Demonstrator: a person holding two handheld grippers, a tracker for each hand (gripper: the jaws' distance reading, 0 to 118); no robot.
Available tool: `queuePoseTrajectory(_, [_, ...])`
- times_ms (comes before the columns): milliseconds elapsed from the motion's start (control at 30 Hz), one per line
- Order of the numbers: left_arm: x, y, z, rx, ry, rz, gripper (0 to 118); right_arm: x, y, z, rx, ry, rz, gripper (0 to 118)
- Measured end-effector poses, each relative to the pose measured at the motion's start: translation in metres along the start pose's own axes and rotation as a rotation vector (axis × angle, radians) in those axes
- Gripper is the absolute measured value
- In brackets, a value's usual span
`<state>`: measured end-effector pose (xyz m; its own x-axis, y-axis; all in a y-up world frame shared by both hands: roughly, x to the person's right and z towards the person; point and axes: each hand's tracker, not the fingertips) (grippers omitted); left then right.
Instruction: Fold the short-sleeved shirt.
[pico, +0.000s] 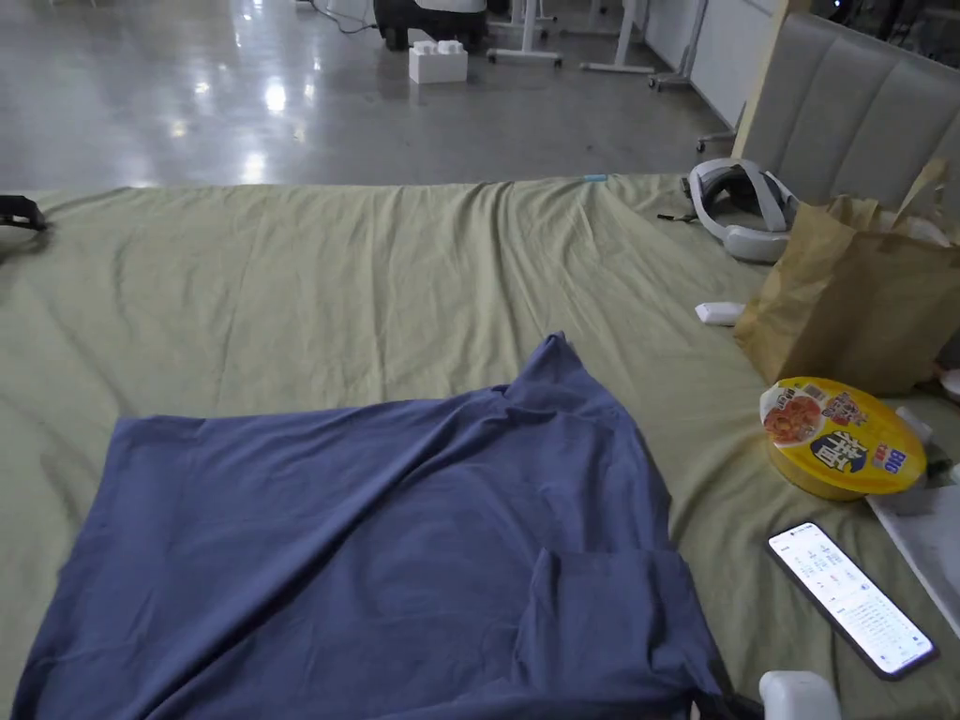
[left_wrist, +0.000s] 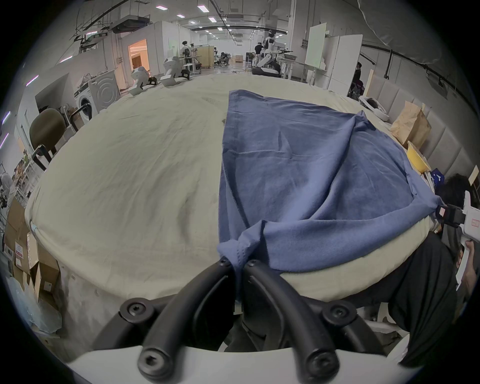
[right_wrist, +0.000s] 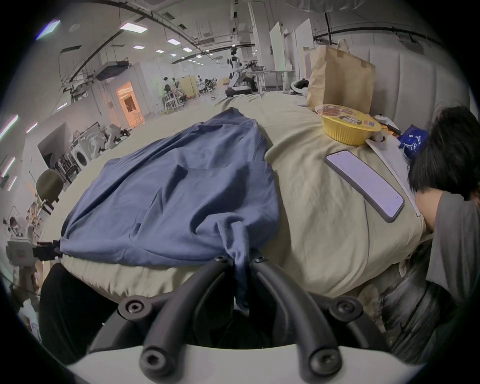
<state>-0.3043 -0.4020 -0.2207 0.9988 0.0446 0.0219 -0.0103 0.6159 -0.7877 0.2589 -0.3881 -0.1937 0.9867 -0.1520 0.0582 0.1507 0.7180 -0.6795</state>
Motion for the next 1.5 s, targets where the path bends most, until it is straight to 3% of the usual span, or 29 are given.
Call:
queuePoseTrajectory(167, [-0.005,0.003,0.01,0.021,-0.035,0.068,6,-0.011,0.01,0.006,0.012,-0.011,0.02,9])
queuePoseTrajectory(267, [-0.003,0.021,0.04,0.122,-0.065,0.097,6,-0.016,0.028,0.017,0.05,0.002,0.019,9])
queuePoseTrajectory(400, [-0.003,0.079,0.059,0.196,-0.129,0.097,6,-0.017,0.08,0.015,0.128,0.098,-0.059,9])
queuePoseTrajectory(467, [-0.006,0.113,0.052,0.253,-0.139,0.118,6,-0.029,0.116,0.005,0.154,0.096,-0.026,9])
queuePoseTrajectory(633, [-0.017,0.19,-0.014,0.205,-0.073,0.106,6,-0.039,0.189,-0.072,0.111,0.048,0.017,9])
queuePoseTrajectory(833, [-0.02,0.223,-0.101,0.104,-0.06,0.221,6,-0.032,0.21,-0.162,-0.026,-0.023,-0.038,9])
queuePoseTrajectory(933, [-0.014,0.225,-0.126,0.067,-0.029,0.19,6,-0.032,0.209,-0.189,-0.072,-0.03,-0.034,13])
queuePoseTrajectory(967, [-0.014,0.224,-0.134,0.056,-0.018,0.196,16,-0.031,0.207,-0.196,-0.065,-0.026,-0.038,24])
queuePoseTrajectory(1000, [-0.015,0.223,-0.14,0.05,-0.025,0.216,70,-0.03,0.204,-0.201,-0.066,-0.026,-0.044,58])
queuePoseTrajectory(1033, [-0.017,0.221,-0.145,0.043,-0.022,0.243,103,-0.028,0.202,-0.207,-0.08,-0.035,-0.063,80])
queuePoseTrajectory(1067, [-0.021,0.218,-0.149,0.016,-0.007,0.267,111,-0.013,0.201,-0.22,-0.12,-0.022,-0.096,84])
queuePoseTrajectory(1200, [-0.03,0.207,-0.116,0.109,-0.046,0.245,109,0.002,0.207,-0.2,-0.06,0.001,-0.102,83])
queuePoseTrajectory(1300, [-0.029,0.19,-0.052,0.265,-0.118,0.189,109,-0.012,0.209,-0.134,0.081,0.039,-0.059,83])
queuePoseTrajectory(1500, [0.001,0.144,0.112,0.584,-0.041,0.031,109,-0.051,0.18,0.043,0.405,0.167,0.004,83])
